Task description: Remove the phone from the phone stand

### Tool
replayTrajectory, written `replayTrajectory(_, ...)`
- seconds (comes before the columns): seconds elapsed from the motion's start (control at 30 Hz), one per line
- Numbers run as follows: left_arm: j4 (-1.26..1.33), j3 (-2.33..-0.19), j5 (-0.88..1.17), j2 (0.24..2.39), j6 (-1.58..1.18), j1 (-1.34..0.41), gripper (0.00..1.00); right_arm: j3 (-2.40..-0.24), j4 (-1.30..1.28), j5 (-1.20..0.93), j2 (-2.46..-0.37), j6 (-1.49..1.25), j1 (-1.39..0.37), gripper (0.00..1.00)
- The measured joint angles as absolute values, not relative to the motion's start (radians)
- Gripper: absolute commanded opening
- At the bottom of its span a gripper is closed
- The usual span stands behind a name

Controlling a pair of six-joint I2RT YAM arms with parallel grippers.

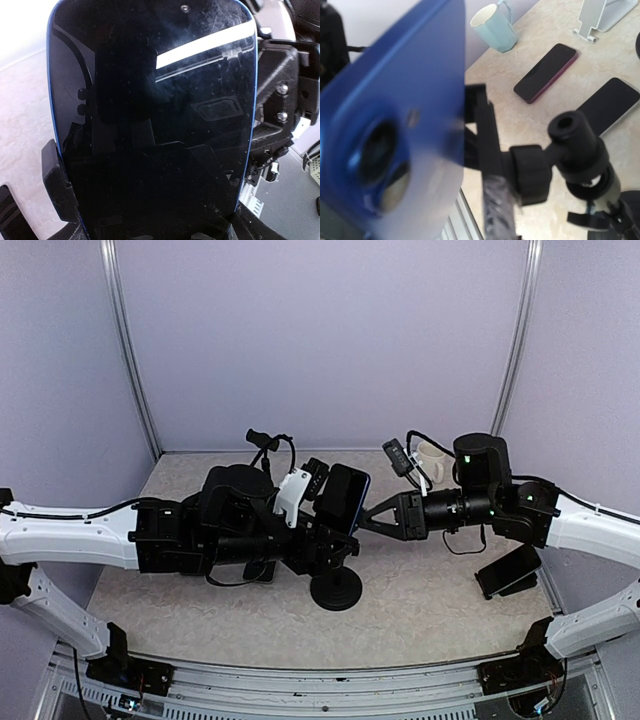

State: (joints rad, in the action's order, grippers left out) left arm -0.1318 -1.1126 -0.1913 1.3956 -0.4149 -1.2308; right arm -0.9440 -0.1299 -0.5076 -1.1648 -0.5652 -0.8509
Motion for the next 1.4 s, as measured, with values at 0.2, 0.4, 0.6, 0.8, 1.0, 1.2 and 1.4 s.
replayTrajectory(0.2, -0.11, -1.109, -0.138, 1.398, -0.37, -1.25, 0.36, -0.952, -0.139, -0.514, -1.168, -0.566, -0.851, 0.0)
replayTrajectory(0.4, -0.051, -1.111, -0.095, 1.402, -0.329, -1.299, 0.36, -0.965, -0.141, -0.493, -1.178, -0.577, -0.849, 0.0)
replayTrajectory(0.6, 0.001, -1.109, -0.04, 1.387, -0.306, -1.323, 0.38, -0.968, -0.127, -0.46, -1.184, -0.599, -0.849, 0.0)
replayTrajectory(0.8, 0.072, -1.081, 0.024, 1.343, -0.305, -1.324, 0.37, -0.991, -0.1, -0.445, -1.219, -0.616, -0.849, 0.0)
replayTrajectory(1.0, 0.105, -1.044, 0.052, 1.335, -0.307, -1.326, 0.37, -1.004, -0.08, -0.414, -1.246, -0.619, -0.849, 0.0)
replayTrajectory(1.2, 0.092, -0.974, -0.014, 1.22, -0.318, -1.289, 0.37, -1.042, -0.105, -0.381, -1.269, -0.604, -0.833, 0.0)
replayTrajectory(1.4, 0.085, -0.899, -0.123, 1.071, -0.366, -1.187, 0.37, -1.09, -0.111, -0.387, -1.316, -0.59, -0.754, 0.0)
